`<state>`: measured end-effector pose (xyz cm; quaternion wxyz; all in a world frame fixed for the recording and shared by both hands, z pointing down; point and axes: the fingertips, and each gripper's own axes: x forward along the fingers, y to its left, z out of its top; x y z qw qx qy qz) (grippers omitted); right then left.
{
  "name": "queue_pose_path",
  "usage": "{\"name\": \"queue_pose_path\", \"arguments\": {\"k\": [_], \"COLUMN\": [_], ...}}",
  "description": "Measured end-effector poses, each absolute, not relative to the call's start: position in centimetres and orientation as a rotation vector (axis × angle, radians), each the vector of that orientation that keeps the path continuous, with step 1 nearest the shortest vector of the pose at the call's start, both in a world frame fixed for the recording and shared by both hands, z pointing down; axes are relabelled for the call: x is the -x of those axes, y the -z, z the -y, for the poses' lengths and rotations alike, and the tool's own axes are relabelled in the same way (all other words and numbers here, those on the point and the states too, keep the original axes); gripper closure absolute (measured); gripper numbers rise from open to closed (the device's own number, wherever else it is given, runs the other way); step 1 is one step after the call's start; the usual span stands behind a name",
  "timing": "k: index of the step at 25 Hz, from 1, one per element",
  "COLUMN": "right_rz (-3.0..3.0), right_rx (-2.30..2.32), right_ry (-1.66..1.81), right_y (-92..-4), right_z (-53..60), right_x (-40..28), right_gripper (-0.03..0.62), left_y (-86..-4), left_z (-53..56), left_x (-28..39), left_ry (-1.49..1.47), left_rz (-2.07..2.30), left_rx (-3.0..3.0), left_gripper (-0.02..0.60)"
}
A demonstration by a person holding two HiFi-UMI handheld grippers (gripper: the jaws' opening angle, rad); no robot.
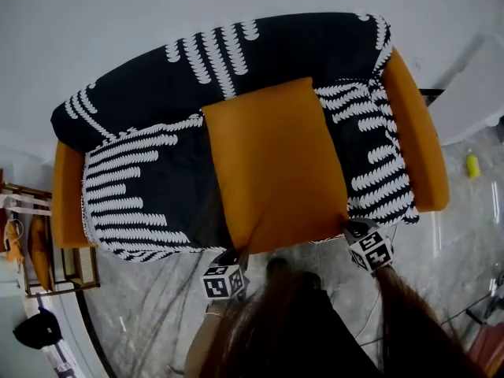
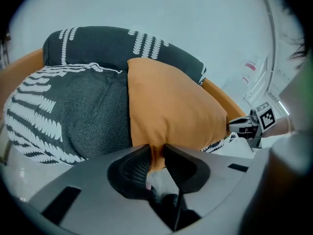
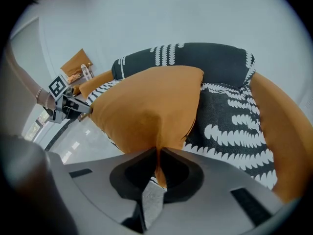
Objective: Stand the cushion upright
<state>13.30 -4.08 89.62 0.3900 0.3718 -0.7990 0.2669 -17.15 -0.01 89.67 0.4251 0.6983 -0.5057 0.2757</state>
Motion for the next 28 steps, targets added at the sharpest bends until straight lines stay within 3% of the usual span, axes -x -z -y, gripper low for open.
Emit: {"name": "queue_pose_path", "arguments": {"k": [11,28], "right_rz": [2.044,2.068], "right_rx": [-0.977,-1.103], "right_ry": [-0.668,-0.689], "right_y": [-86.1,-78.0], "right_z": [4.5,2.9], "right_x": [-13.1,-12.2], "right_gripper": [0.577,0.582], "left_y": [-86.0,-77.2], "left_z": [0.8,0.5], "left_x": [17.5,18.8], "left_ry": [-0.663,-0.601], "left_rz": [1.33,1.389], "left_rx": [-1.746,-1.789], "left_gripper": [0.532,0.549]}}
